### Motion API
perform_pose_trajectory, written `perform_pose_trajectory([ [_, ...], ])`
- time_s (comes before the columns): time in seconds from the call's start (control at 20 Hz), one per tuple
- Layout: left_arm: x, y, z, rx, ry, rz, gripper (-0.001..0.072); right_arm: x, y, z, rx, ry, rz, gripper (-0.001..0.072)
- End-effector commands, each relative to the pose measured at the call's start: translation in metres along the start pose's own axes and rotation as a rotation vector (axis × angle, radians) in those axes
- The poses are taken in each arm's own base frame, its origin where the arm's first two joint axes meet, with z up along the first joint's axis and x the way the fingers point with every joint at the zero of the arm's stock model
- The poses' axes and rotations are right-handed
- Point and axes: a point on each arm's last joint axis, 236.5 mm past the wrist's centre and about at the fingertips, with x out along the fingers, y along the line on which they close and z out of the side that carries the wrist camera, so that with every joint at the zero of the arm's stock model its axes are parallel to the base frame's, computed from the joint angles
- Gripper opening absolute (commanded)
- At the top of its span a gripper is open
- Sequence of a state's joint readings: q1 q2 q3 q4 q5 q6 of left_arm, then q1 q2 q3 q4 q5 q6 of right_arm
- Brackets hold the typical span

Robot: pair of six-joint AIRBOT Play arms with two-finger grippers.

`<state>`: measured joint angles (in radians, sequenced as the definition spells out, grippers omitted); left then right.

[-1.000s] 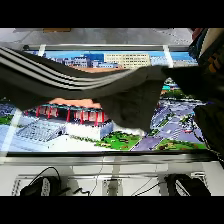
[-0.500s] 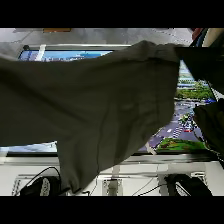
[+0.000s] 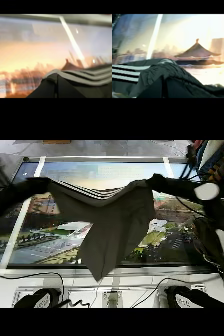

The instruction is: Fold the clothes and pants, and hang the long-sleeved shirts on hangers.

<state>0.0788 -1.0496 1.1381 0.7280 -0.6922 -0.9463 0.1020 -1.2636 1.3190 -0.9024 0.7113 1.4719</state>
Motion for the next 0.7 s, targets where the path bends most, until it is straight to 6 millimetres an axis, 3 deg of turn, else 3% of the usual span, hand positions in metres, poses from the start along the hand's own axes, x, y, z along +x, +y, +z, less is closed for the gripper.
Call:
perform_pose_trajectory([
  [0.0, 0.030, -0.012, -0.053, -0.034, 0.182, 0.040, 0.0005, 0.041, -0.063, -0.012, 0.002, 0.032, -0.122, 0.0017],
  [0.1, 0.023, -0.027, -0.086, -0.119, 0.324, 0.011, 0.0005, 0.034, -0.094, -0.011, -0.011, 0.049, -0.188, 0.0017],
  [0.25, -0.003, -0.068, -0.152, -0.140, 0.621, -0.097, 0.0006, 0.008, -0.139, -0.022, -0.003, 0.157, -0.282, 0.0016],
  [0.45, -0.033, -0.109, -0.233, -0.207, 0.906, -0.153, 0.0006, -0.044, -0.192, -0.078, 0.004, 0.459, -0.423, 0.0017],
  [0.65, -0.073, -0.142, -0.308, -0.220, 1.165, -0.179, 0.0007, -0.095, -0.219, -0.123, -0.079, 0.747, -0.545, 0.0017],
])
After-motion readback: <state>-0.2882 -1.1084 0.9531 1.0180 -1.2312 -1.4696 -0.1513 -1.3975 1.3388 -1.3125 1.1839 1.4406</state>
